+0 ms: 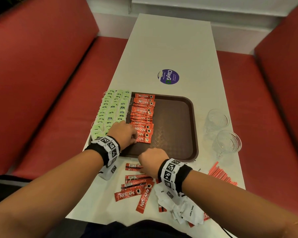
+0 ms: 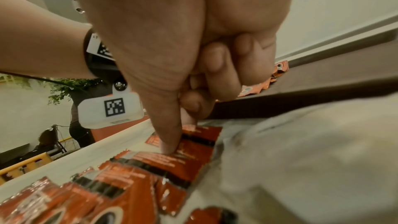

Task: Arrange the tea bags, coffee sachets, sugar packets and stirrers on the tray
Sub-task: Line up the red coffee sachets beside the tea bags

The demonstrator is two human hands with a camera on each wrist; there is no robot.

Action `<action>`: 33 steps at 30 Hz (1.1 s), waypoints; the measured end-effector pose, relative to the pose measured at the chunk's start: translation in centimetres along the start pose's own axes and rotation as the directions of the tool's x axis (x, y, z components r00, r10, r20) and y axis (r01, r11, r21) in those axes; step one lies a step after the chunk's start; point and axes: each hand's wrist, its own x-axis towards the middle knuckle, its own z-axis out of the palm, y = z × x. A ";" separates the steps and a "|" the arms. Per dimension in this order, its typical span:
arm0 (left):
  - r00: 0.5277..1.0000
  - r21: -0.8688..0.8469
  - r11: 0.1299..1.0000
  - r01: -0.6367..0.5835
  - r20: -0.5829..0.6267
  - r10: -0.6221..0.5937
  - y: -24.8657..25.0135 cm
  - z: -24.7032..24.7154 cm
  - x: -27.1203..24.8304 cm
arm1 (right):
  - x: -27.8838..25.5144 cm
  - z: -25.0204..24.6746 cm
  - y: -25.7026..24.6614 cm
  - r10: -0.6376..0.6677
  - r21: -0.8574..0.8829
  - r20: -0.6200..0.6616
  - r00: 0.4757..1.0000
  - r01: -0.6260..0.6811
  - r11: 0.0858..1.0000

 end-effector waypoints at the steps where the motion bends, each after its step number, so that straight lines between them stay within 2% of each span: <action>1: 1.000 -0.003 1.000 -0.003 -0.007 0.003 0.0 -0.1 -0.1 | -0.1 0.0 0.1 -0.002 0.005 -0.006 1.000 0.002 1.000; 6: 0.995 -0.086 0.994 -0.060 -0.085 0.053 0.2 -0.5 -1.5 | -0.9 0.1 0.9 -0.013 0.074 -0.058 0.998 0.018 0.997; 9: 0.992 -0.113 0.988 -0.106 -0.079 0.097 0.1 -0.4 -3.2 | -1.8 0.1 1.8 -0.013 0.151 -0.112 0.994 0.030 0.988; 13: 0.986 -0.174 0.974 -0.148 0.047 0.158 0.5 -0.1 -5.9 | -2.6 0.4 3.3 0.044 0.286 -0.146 0.988 0.000 0.958; 18: 0.924 -0.148 0.957 -0.248 0.261 0.280 2.5 1.1 -8.2 | -3.4 1.0 4.2 0.125 0.440 -0.104 0.987 -0.067 0.895; 21: 0.905 -0.101 0.951 -0.291 0.295 0.308 3.4 2.0 -8.7 | -3.5 1.5 4.0 0.132 0.464 -0.105 0.986 -0.068 0.883; 25: 0.916 -0.126 0.957 -0.260 0.280 0.286 3.6 2.4 -8.9 | -3.5 1.8 3.8 0.142 0.476 -0.115 0.983 -0.071 0.876; 28: 0.926 -0.181 0.956 -0.231 0.260 0.273 3.3 2.3 -8.9 | -3.7 1.8 3.7 0.115 0.485 -0.172 0.978 -0.017 0.874; 30: 0.942 -0.218 0.951 -0.220 0.204 0.265 3.3 2.0 -9.0 | -3.8 1.9 3.7 0.102 0.484 -0.216 0.971 0.016 0.875; 33: 0.971 -0.255 0.943 -0.213 0.054 0.234 3.3 1.0 -9.0 | -3.6 1.8 3.9 0.100 0.485 -0.280 0.955 0.051 0.873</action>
